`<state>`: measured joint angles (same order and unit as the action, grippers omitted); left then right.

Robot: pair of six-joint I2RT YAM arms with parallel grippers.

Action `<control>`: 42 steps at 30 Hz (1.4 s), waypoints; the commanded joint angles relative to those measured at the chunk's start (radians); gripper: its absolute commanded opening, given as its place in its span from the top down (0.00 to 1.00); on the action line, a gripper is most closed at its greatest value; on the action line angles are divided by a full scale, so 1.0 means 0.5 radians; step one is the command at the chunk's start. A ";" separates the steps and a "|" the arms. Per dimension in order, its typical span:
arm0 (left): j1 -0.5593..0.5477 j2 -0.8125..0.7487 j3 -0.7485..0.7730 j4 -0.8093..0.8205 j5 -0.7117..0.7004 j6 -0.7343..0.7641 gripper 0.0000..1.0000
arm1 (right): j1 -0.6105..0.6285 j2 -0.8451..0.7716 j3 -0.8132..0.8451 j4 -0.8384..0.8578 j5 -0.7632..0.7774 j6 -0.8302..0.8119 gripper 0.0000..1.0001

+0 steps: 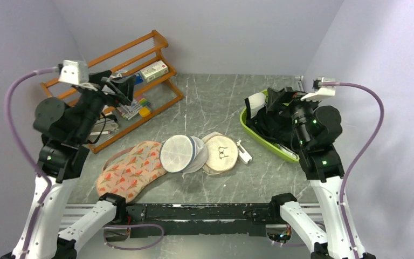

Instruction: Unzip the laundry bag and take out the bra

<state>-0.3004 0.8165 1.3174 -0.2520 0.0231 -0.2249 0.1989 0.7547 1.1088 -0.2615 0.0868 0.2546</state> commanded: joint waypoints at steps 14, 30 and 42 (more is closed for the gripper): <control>-0.151 0.415 -0.527 0.375 0.218 0.075 0.06 | 0.152 -0.001 -0.533 0.008 0.290 0.256 0.00; -0.289 0.334 -0.614 -0.461 0.405 -0.071 0.06 | 0.470 0.287 -0.686 0.250 -0.951 0.365 0.00; -0.297 0.056 -0.667 -0.224 0.463 -0.175 0.06 | 1.937 1.040 -0.396 -0.360 -0.314 0.631 0.00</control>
<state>-0.4423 0.8402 0.9527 -0.4591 0.2340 -0.2852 1.0298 1.2648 0.8948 -0.3035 -0.2035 0.4934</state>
